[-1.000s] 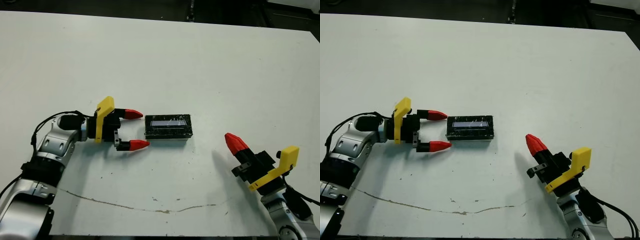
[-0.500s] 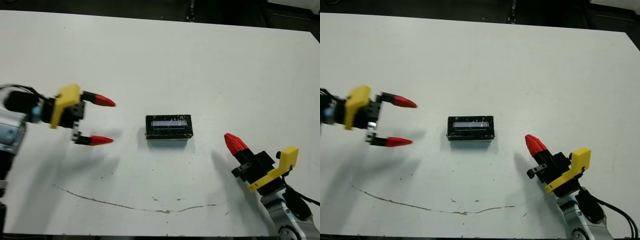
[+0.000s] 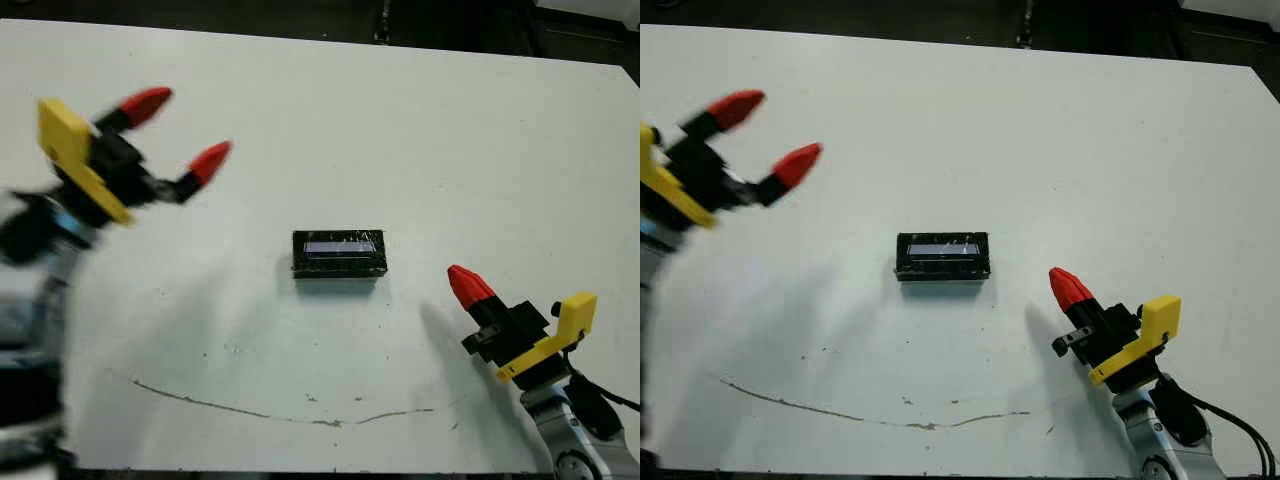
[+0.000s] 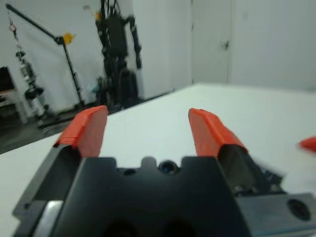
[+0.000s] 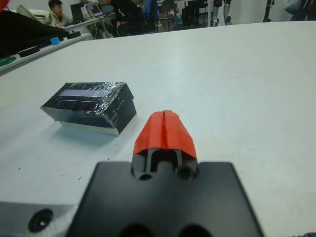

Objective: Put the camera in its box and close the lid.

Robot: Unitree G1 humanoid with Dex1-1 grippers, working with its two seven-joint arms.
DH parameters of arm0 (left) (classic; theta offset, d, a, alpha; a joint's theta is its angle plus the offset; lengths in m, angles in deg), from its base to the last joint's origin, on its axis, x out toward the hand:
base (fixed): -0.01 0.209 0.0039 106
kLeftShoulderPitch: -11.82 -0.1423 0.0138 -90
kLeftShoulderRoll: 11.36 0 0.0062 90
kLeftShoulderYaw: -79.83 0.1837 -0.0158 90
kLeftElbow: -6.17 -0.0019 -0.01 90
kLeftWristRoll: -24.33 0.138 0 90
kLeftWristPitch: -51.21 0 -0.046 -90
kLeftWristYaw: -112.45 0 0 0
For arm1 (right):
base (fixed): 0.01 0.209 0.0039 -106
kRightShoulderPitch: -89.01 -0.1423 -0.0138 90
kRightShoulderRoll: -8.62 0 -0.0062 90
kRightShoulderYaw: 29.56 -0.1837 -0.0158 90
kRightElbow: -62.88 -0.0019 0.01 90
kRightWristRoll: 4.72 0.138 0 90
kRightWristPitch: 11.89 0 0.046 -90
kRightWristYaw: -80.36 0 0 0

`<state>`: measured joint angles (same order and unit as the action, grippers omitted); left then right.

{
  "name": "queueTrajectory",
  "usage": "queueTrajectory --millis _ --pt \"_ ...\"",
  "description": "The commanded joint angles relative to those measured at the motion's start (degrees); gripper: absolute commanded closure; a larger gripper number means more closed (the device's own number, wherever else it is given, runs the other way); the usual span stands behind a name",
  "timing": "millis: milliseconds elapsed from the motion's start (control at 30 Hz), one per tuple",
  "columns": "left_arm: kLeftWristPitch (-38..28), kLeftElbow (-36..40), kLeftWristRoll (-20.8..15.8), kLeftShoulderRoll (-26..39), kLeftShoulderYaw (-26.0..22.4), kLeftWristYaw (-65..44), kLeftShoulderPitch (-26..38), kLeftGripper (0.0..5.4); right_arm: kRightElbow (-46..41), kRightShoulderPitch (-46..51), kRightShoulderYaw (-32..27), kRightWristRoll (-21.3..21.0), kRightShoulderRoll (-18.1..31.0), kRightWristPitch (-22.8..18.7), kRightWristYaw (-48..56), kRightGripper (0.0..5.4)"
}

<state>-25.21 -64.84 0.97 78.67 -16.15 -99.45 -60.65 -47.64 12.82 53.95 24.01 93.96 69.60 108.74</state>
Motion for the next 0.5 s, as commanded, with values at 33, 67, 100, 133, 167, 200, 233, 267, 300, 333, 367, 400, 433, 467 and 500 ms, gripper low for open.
queueTrajectory --millis 33,67,100,133,167,200,233,267,300,333,367,400,433,467,500 --pt "3.51 2.83 -0.76 -3.93 5.84 3.04 -2.03 1.77 -0.06 0.41 -0.21 0.10 0.32 -0.46 -0.45 5.40" --pt "4.64 3.38 -0.72 -4.96 7.26 4.26 -2.22 1.90 0.03 0.40 -0.16 -0.14 0.31 -0.07 -0.40 5.40" --pt "5.73 3.71 -0.33 -5.94 8.76 5.57 -2.29 2.07 0.04 0.41 -0.11 -0.50 0.28 0.21 -0.54 5.40" --pt "6.57 3.89 0.39 -6.95 10.18 6.99 -2.28 2.20 0.02 0.42 -0.09 -0.68 0.25 0.29 -0.66 5.40" --pt "7.42 3.92 1.09 -8.02 11.48 8.54 -2.22 2.36 -0.06 0.44 -0.09 -0.73 0.22 0.19 -0.81 5.40" --pt "8.25 3.77 1.86 -9.04 12.75 10.07 -2.12 2.51 -0.09 0.44 -0.09 -0.80 0.22 0.24 -0.85 5.40" --pt "8.79 3.58 2.72 -9.76 13.82 11.36 -2.00 2.70 -0.13 0.46 -0.09 -0.73 0.18 0.20 -0.88 5.40" --pt "9.20 3.26 3.57 -10.53 14.93 12.47 -1.87 2.80 -0.18 0.47 -0.10 -0.67 0.15 0.09 -0.97 5.40" --pt "9.72 2.95 4.26 -11.07 15.90 13.30 -1.68 2.97 -0.25 0.49 -0.11 -0.53 0.17 -0.13 -1.05 5.40" --pt "10.28 2.55 4.80 -11.57 16.80 13.90 -1.50 3.11 -0.30 0.52 -0.09 -0.61 0.16 -0.09 -1.16 5.40" --pt "10.49 2.19 5.21 -11.92 17.44 14.24 -1.40 3.30 -0.31 0.54 -0.06 -0.66 0.17 -0.03 -1.21 5.40" --pt "10.96 1.84 5.31 -12.27 18.01 14.41 -1.35 3.44 -0.39 0.57 -0.03 -0.74 0.20 -0.10 -1.34 5.40" --pt "11.59 1.59 5.29 -12.68 18.48 14.61 -1.35 3.59 -0.50 0.60 -0.01 -0.77 0.27 -0.21 -1.45 5.40" --pt "12.46 1.43 5.13 -13.29 18.96 15.08 -1.39 3.76 -0.67 0.63 0.03 -0.71 0.32 -0.47 -1.64 5.40" --pt "13.25 1.36 4.96 -13.79 19.32 15.52 -1.42 3.93 -0.74 0.65 0.03 -0.60 0.32 -0.60 -1.72 5.40"
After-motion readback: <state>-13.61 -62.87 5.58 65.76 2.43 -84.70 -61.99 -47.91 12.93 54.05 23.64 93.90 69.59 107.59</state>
